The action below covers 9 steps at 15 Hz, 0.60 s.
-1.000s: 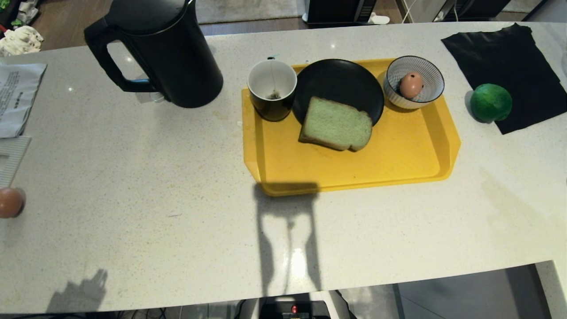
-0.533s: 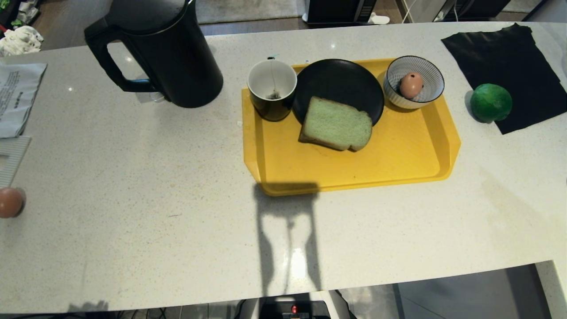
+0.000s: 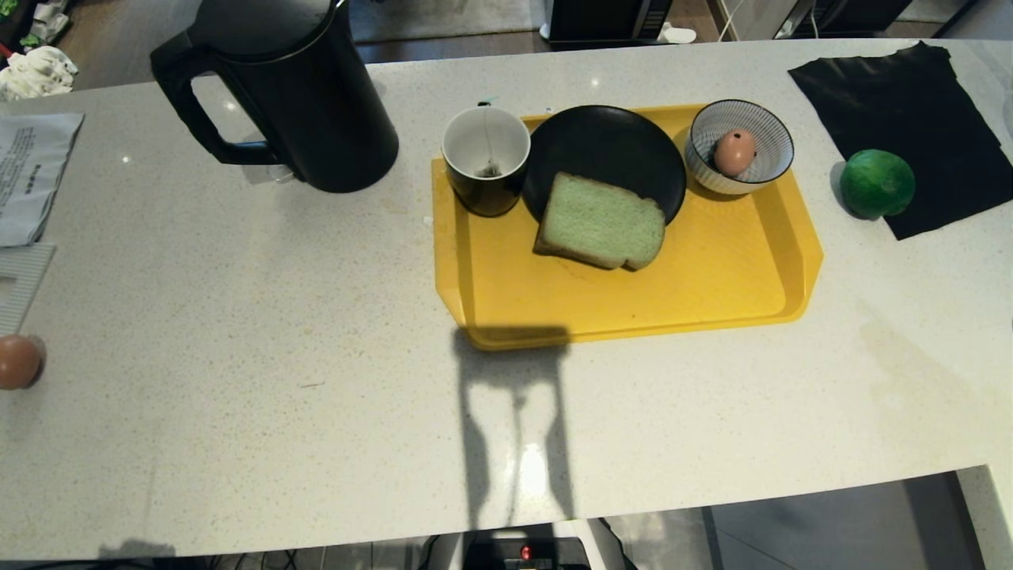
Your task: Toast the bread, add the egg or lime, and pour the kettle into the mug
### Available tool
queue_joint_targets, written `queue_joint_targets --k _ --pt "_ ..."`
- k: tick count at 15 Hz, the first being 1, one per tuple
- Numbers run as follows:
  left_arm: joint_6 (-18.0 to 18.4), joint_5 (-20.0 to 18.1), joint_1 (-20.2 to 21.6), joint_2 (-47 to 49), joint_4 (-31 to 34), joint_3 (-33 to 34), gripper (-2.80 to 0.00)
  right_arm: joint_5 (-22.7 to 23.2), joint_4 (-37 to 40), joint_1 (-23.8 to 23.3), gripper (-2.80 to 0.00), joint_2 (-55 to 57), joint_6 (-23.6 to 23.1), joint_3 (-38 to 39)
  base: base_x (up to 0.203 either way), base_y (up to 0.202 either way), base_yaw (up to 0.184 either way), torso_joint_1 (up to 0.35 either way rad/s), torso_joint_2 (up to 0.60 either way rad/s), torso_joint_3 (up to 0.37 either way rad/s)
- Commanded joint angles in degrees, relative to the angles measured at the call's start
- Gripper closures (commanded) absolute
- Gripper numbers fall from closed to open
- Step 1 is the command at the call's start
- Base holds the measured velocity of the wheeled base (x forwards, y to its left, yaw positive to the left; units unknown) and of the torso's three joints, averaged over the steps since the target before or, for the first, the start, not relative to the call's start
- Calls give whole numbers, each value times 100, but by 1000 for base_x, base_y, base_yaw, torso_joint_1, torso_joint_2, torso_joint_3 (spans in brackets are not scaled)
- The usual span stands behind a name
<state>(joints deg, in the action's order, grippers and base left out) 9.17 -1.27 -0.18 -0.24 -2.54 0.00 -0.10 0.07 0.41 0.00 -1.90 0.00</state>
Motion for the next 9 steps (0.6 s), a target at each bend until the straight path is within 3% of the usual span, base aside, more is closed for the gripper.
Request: queue_joint_targets --k 1,7,9 --pt "-123 19 1 16 6 97 0 1 1 2 0 9 -12 0 0 0 0 0 0 0" --pt "-757 101 1 16 -9 97 0 1 1 2 0 9 -12 9 0 0 0 0 0 0" --pt "-794 110 1 16 -18 97 0 1 1 2 0 1 -12 9 0 0 0 0 0 0"
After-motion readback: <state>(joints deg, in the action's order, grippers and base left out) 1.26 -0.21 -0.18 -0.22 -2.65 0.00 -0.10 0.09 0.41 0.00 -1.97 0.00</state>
